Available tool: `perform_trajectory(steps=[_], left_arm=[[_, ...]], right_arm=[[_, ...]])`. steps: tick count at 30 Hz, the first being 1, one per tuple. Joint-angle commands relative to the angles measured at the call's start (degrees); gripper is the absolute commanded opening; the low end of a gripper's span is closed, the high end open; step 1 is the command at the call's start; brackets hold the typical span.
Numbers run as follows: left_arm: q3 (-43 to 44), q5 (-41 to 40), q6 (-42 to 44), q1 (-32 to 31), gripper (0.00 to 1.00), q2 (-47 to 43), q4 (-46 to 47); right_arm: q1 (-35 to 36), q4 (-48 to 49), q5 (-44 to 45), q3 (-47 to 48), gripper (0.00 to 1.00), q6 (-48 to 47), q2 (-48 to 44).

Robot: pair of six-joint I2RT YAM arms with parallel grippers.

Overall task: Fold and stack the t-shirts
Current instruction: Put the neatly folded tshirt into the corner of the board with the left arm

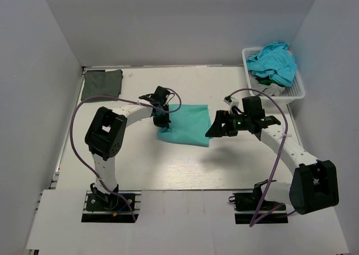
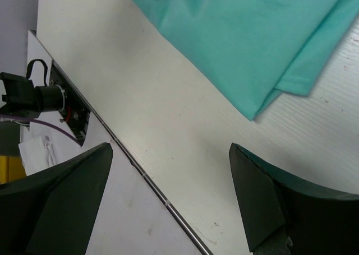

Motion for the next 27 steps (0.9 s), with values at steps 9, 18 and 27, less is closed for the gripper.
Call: perform_trajectory(steps=[9, 18, 27], left_arm=[[2.6, -9.4, 6.9, -0.1, 0.00, -1.8, -0.7], [12.3, -25.0, 23.6, 1.1, 0.00, -8.8, -2.7], [17.7, -32.5, 36.4, 6.1, 0.00, -10.0, 1.6]], right_arm=[[-0.2, 0.3, 6.1, -0.9, 0.90, -1.1, -2.9], [-0.2, -1.9, 11.1, 0.8, 0.90, -2.3, -3.9], [-0.2, -0.6, 12.7, 2.2, 0.90, 1.2, -2.8]])
